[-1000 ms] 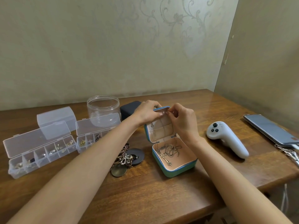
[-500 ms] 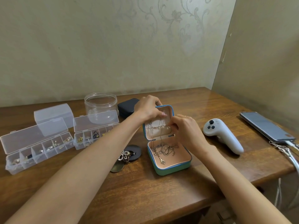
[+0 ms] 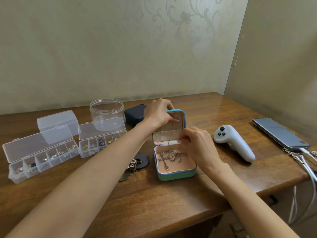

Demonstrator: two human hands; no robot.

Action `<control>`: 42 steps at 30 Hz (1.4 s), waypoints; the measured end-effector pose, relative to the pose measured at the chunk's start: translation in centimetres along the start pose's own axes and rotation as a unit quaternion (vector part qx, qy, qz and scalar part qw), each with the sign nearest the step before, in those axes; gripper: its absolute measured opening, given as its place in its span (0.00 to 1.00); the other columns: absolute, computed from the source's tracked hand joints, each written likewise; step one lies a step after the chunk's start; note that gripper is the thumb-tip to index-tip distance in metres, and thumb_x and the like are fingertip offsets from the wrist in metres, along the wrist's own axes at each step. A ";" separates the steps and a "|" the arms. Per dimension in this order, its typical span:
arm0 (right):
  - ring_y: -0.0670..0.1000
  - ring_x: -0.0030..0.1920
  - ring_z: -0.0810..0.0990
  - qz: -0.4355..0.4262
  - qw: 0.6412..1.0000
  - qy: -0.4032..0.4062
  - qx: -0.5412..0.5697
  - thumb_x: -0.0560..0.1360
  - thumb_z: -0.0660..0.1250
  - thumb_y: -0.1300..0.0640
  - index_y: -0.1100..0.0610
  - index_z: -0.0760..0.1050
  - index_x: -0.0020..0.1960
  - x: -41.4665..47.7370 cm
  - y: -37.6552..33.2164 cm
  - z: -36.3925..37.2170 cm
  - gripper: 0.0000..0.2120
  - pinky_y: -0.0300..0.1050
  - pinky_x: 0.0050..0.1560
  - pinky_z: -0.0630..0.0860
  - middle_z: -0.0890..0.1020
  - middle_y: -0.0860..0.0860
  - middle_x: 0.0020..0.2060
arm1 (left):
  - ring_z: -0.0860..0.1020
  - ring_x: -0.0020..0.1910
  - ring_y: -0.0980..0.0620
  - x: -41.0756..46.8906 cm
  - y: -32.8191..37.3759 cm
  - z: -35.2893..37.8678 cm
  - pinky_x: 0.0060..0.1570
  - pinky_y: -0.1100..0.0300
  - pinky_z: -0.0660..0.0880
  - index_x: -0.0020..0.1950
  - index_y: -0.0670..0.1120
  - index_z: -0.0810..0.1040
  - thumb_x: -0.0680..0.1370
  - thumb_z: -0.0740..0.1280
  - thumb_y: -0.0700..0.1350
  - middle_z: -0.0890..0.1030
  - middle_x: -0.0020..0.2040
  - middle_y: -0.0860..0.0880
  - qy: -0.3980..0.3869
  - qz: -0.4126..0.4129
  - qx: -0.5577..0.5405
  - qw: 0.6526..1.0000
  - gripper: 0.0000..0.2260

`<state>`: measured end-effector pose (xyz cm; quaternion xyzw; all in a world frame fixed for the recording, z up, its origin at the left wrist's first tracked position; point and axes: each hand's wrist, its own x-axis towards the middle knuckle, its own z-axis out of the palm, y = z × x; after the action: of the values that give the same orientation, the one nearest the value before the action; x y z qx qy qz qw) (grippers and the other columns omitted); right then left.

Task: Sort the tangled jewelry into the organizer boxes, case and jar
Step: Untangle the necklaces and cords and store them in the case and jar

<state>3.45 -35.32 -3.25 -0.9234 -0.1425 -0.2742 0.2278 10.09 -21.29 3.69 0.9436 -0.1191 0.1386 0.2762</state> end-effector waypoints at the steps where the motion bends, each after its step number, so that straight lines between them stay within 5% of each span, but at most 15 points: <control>1: 0.56 0.42 0.77 -0.010 1.000 0.007 -0.006 0.68 0.71 0.65 0.59 0.79 0.45 -0.1 -0.2 -0.2 0.07 0.50 0.38 0.73 0.79 0.54 0.42 | 0.77 0.50 0.51 0.1 0.0 0.0 0.43 0.55 0.74 0.46 0.50 0.80 0.65 0.78 0.53 0.81 0.47 0.52 -0.006 0.004 -0.009 1.000 0.14; 3: 0.56 0.45 0.77 -0.050 0.998 0.008 -0.042 0.67 0.74 0.64 0.57 0.79 0.47 -0.3 -0.4 -0.4 0.10 0.48 0.41 0.71 0.79 0.54 0.44 | 0.78 0.50 0.50 0.2 0.0 -0.2 0.47 0.52 0.76 0.46 0.48 0.81 0.66 0.78 0.52 0.81 0.46 0.52 -0.026 0.015 -0.027 0.999 0.14; 7: 0.54 0.57 0.70 -0.100 0.969 -0.143 -0.172 0.76 0.66 0.54 0.46 0.79 0.58 -0.5 -0.9 -0.4 0.12 0.46 0.52 0.64 0.78 0.49 0.52 | 0.78 0.52 0.50 0.3 0.0 -0.2 0.45 0.53 0.75 0.48 0.49 0.81 0.72 0.73 0.44 0.82 0.50 0.50 -0.027 0.039 -0.005 0.999 0.06; 12: 0.49 0.55 0.70 -0.095 0.964 -0.192 -0.159 0.73 0.69 0.54 0.46 0.81 0.48 -0.3 -0.9 -1.7 0.05 0.42 0.47 0.59 0.80 0.44 0.49 | 0.77 0.53 0.50 0.2 0.3 0.0 0.40 0.58 0.69 0.50 0.50 0.81 0.74 0.67 0.37 0.82 0.52 0.51 0.029 0.057 0.035 0.997 0.10; 17: 0.49 0.55 0.70 -0.111 0.956 -0.239 -0.127 0.75 0.66 0.59 0.47 0.81 0.49 -0.2 -0.7 -2.5 0.09 0.40 0.50 0.64 0.78 0.46 0.51 | 0.77 0.53 0.49 0.6 -0.1 0.8 0.43 0.57 0.72 0.52 0.50 0.81 0.75 0.67 0.39 0.82 0.53 0.51 0.063 0.055 0.017 0.996 0.09; 21: 0.45 0.44 0.74 -0.035 0.982 -0.183 0.011 0.69 0.73 0.61 0.50 0.82 0.48 -0.2 0.3 -2.5 0.09 0.43 0.47 0.73 0.77 0.47 0.45 | 0.79 0.52 0.52 1.1 -1.2 1.0 0.51 0.54 0.76 0.50 0.50 0.80 0.71 0.74 0.50 0.83 0.49 0.52 0.033 0.039 -0.078 0.996 0.10; 24: 0.42 0.43 0.73 -0.018 0.978 -0.185 0.094 0.66 0.77 0.54 0.48 0.82 0.44 -1.1 1.1 -3.3 0.08 0.40 0.45 0.70 0.76 0.43 0.41 | 0.78 0.52 0.51 1.2 -2.3 0.9 0.53 0.55 0.75 0.53 0.47 0.78 0.70 0.75 0.50 0.82 0.50 0.50 0.036 0.039 -0.117 0.992 0.15; 28: 0.48 0.47 0.67 -0.058 0.980 -0.189 -0.007 0.64 0.77 0.47 0.46 0.82 0.45 -1.9 0.9 -2.4 0.11 0.41 0.47 0.65 0.76 0.45 0.43 | 0.74 0.56 0.53 0.8 -3.4 1.0 0.51 0.68 0.66 0.59 0.43 0.74 0.72 0.73 0.46 0.77 0.58 0.47 0.036 0.042 -0.125 0.991 0.18; 31: 0.49 0.48 0.67 -0.059 0.984 -0.161 -0.040 0.67 0.76 0.50 0.50 0.82 0.47 -1.4 0.7 -1.3 0.10 0.41 0.49 0.65 0.79 0.47 0.45 | 0.71 0.58 0.48 -0.5 -3.6 1.1 0.58 0.60 0.66 0.55 0.42 0.75 0.72 0.70 0.40 0.74 0.55 0.45 0.141 0.106 -0.056 0.983 0.12; 33: 0.48 0.47 0.66 -0.057 0.985 -0.163 -0.027 0.66 0.76 0.51 0.50 0.83 0.48 -0.9 0.9 -1.0 0.11 0.40 0.48 0.64 0.79 0.47 0.46 | 0.74 0.51 0.47 -2.2 -3.3 0.8 0.54 0.56 0.67 0.45 0.43 0.77 0.69 0.61 0.35 0.76 0.47 0.47 0.181 0.175 -0.034 0.967 0.09; 35: 0.48 0.50 0.66 -0.054 0.981 -0.182 -0.031 0.68 0.75 0.51 0.50 0.83 0.52 -0.6 0.9 -0.8 0.13 0.38 0.47 0.62 0.78 0.47 0.48 | 0.75 0.45 0.50 -4.1 -3.3 0.4 0.54 0.56 0.64 0.41 0.45 0.79 0.67 0.57 0.37 0.79 0.43 0.51 0.079 0.211 0.010 0.974 0.12; 38: 0.50 0.57 0.67 -0.042 0.974 -0.218 -0.039 0.70 0.74 0.50 0.49 0.79 0.60 -0.2 1.0 -0.5 0.19 0.44 0.56 0.68 0.75 0.48 0.53 | 0.72 0.48 0.54 -6.4 -4.1 0.9 0.59 0.58 0.57 0.50 0.49 0.82 0.75 0.59 0.42 0.80 0.50 0.53 -0.103 0.204 0.152 0.962 0.12; 42: 0.50 0.59 0.68 -0.030 0.971 -0.237 -0.033 0.69 0.74 0.53 0.51 0.77 0.63 0.2 1.1 -0.6 0.22 0.47 0.59 0.70 0.73 0.48 0.55 | 0.70 0.55 0.55 -7.3 -5.4 1.1 0.63 0.58 0.55 0.56 0.52 0.80 0.79 0.58 0.42 0.77 0.57 0.54 -0.127 0.217 0.151 0.956 0.13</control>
<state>3.81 -36.56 -3.11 -0.9644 -0.2107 -0.0591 0.1483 5.12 -16.39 -2.26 0.9356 -0.3326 0.0908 0.0763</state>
